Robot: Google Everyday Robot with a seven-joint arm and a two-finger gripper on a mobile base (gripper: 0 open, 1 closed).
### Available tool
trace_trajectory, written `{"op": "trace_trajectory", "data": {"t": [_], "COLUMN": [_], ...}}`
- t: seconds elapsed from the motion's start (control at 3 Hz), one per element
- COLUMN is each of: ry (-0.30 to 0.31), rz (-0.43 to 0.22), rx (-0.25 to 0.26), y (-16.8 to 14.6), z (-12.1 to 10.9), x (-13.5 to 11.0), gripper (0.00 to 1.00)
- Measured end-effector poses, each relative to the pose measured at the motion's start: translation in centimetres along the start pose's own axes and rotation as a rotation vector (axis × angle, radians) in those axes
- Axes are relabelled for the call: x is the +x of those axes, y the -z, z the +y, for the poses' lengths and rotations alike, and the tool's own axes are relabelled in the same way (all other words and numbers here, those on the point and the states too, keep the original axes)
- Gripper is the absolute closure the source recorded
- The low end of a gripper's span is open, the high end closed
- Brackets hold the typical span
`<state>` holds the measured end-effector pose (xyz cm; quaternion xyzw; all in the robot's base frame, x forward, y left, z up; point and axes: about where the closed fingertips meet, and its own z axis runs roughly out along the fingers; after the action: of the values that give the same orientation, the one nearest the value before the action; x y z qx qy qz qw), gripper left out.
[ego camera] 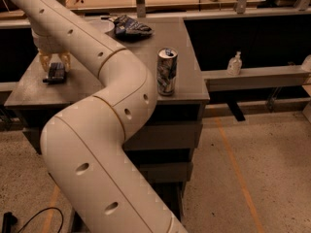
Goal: Place rxbar blueberry into bottom drawer
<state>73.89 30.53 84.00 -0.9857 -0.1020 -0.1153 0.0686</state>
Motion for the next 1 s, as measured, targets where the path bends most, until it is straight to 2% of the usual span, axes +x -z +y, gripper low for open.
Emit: {"op": "trace_trajectory", "data": {"t": [0.67,1.0], "ry": [-0.105,-0.170], "rz": [0.009,-0.012], "rx": [0.112,0.188], "y": [4.9,7.2], "z": [-0.9,-1.5], "x": [-1.4,-4.1], "gripper": [1.00,1.00]}}
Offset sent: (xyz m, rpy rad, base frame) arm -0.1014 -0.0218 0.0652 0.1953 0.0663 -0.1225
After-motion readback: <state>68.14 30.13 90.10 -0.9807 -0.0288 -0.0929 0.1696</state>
